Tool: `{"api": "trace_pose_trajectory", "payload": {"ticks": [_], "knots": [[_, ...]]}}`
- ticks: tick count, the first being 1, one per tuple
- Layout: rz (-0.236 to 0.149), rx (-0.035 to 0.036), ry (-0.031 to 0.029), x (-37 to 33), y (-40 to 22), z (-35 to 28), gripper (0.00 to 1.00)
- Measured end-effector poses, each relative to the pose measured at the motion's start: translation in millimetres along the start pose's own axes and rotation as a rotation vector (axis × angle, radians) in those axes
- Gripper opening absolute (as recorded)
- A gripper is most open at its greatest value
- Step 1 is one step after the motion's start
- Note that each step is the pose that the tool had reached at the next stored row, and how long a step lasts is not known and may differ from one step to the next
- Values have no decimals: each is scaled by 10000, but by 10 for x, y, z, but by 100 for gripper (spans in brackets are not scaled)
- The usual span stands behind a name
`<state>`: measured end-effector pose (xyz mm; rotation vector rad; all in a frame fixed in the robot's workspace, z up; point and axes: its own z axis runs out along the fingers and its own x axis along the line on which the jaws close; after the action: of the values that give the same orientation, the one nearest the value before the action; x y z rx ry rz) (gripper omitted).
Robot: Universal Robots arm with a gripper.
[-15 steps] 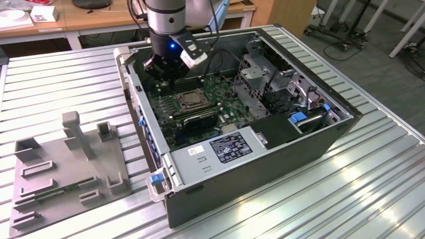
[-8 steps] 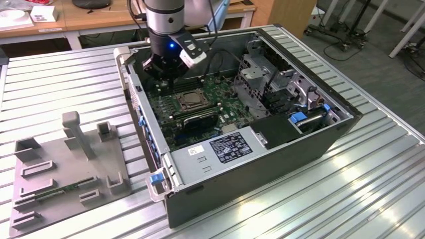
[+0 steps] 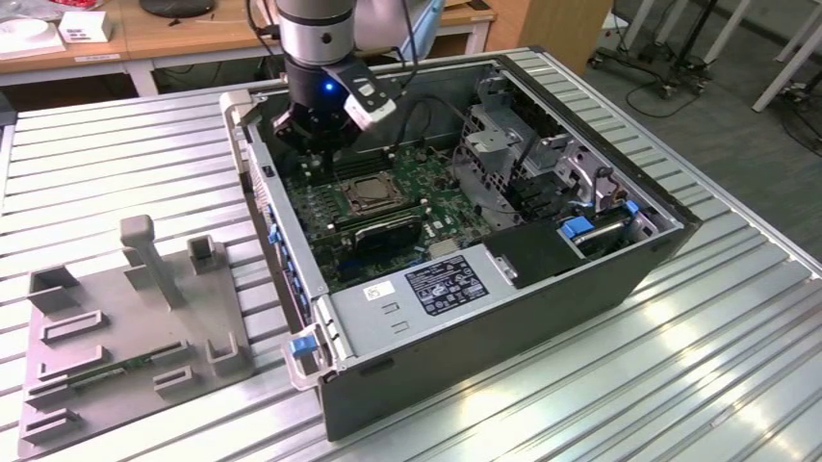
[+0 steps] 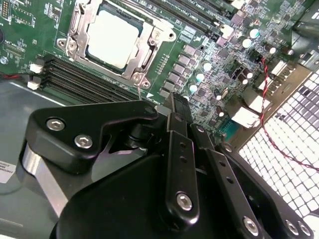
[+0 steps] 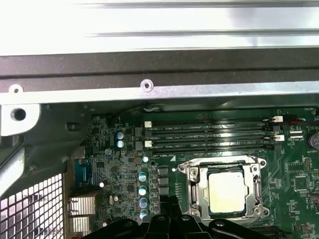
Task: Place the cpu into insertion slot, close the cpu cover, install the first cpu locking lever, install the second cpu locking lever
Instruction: 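Install the first cpu locking lever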
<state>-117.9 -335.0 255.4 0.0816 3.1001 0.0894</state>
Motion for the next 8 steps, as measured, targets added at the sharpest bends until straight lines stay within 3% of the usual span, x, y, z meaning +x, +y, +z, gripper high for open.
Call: {"api": "trace_pose_trajectory", "payload": {"ticks": [8], "knots": [[0,-5,-29,-1,7,-72,11]]}}
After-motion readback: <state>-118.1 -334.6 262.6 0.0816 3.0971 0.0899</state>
